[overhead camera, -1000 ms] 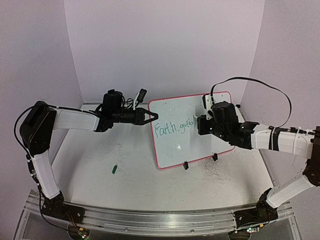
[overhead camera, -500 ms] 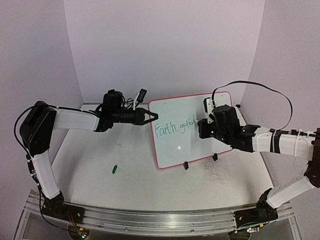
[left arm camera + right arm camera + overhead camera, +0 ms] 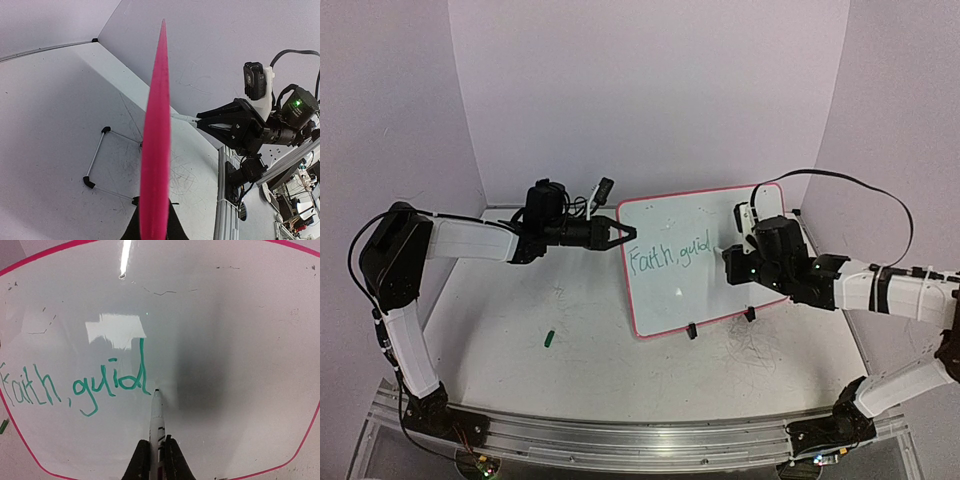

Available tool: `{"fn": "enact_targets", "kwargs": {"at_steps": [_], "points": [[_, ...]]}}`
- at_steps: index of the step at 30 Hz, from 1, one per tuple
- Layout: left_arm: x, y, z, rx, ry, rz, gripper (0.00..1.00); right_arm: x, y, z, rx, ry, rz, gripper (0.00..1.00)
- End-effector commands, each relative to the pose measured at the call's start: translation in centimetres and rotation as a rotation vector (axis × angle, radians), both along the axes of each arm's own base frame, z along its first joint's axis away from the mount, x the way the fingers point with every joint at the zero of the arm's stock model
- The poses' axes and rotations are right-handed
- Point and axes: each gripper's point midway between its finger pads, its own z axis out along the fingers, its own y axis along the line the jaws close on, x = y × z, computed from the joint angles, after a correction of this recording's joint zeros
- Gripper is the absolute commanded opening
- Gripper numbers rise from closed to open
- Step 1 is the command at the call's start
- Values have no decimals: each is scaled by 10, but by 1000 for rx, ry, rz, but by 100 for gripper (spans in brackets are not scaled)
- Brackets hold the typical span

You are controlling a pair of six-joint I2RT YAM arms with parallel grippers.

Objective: Write a sentence on the whiteboard

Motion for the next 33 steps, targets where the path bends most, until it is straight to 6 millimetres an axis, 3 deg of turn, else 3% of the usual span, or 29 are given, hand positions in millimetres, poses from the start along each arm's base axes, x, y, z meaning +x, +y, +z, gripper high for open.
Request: {"fn": "enact_targets", "kwargs": {"at_steps": [1, 11, 22, 33], "points": [[11, 9, -13, 70, 14, 77, 0, 7, 7, 21, 35, -46, 30, 0], [11, 10, -12, 71, 14, 79, 0, 12, 15, 16, 41, -50, 49, 0], [11, 10, -12, 71, 13, 79, 0, 16, -11, 7, -6, -45, -86, 0], [12, 9, -10, 69, 13, 76, 0, 25, 9, 27, 48, -88, -18, 0]]}}
